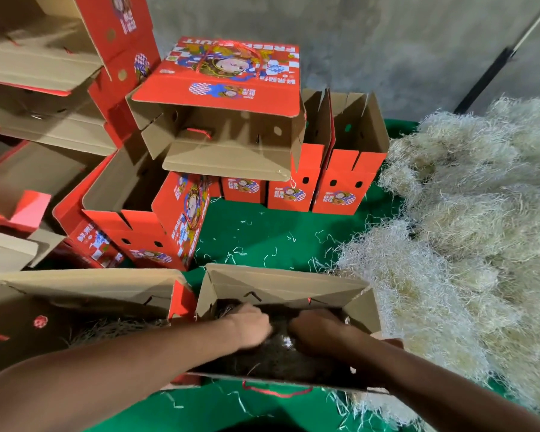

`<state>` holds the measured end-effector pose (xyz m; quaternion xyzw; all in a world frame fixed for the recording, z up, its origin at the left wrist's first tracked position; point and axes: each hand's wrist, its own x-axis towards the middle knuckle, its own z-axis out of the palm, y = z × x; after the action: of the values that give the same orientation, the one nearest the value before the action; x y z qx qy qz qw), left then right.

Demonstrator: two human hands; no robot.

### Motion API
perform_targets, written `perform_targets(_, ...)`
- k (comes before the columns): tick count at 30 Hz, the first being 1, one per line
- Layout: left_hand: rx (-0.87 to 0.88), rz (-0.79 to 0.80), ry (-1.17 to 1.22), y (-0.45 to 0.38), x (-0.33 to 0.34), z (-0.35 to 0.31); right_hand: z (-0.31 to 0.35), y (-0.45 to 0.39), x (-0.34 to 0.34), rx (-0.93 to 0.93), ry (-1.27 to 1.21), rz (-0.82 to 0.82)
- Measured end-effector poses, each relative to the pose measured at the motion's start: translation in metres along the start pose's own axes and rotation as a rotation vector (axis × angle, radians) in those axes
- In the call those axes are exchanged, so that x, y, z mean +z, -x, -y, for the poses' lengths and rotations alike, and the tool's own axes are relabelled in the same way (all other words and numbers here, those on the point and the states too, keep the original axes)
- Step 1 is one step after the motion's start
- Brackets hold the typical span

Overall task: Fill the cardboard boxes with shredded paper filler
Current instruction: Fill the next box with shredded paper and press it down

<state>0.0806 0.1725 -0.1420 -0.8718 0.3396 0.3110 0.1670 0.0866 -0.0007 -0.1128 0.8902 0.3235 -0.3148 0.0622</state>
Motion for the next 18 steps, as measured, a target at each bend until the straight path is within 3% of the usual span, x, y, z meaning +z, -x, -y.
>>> perform_targets(6, -0.128, 0.335, -0.121, -0.003, 0.027, 0.011, 0.006, -0.005, 0.03, 0.122, 0.1, 0.167)
perform_targets(11, -0.121, 0.339, -0.036, 0.004, 0.022, 0.022, 0.007, -0.001, 0.032, 0.123, 0.17, 0.207)
perform_targets(18, -0.068, 0.149, 0.252, 0.034, -0.044, 0.024, -0.008, 0.026, -0.016, 0.151, -0.193, 0.053)
